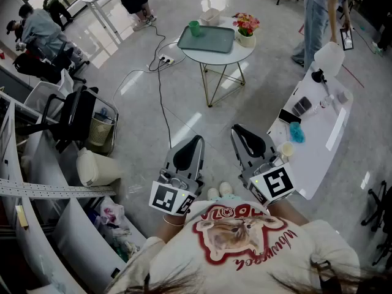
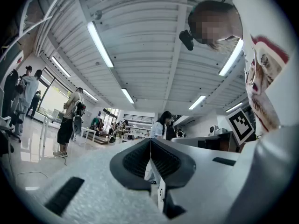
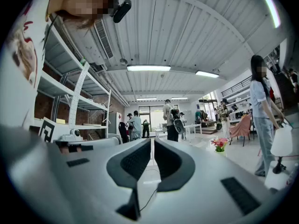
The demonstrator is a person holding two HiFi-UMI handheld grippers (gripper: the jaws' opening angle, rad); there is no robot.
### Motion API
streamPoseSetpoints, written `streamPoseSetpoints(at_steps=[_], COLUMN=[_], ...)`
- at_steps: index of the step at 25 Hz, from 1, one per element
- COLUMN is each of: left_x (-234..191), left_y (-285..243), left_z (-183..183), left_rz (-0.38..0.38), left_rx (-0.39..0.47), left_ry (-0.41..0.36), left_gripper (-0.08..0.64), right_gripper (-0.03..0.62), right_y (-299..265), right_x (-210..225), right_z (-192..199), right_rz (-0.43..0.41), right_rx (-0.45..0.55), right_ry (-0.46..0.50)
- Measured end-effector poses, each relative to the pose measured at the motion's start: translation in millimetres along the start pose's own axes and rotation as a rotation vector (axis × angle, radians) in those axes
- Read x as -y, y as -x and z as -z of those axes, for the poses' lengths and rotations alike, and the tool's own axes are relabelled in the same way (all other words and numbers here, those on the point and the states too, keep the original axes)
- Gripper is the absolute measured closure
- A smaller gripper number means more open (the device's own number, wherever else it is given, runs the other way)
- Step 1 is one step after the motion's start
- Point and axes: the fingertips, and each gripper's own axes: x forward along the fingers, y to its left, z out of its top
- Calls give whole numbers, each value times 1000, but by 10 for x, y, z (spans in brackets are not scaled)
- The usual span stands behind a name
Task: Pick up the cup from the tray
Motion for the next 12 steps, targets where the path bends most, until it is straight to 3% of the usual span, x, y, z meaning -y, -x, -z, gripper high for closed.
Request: streamPoseSetpoints(at_steps=[12], left_x=[-39], left_y=[-47], left_z=[11], left_rz=[3], left_rx=[-3], left_ry=[0], left_gripper=[545], right_gripper=[549], right_y=[-53], right_x=[41], right_z=[-12], right_rz=[6], right_rx=[0], right_ry=[6])
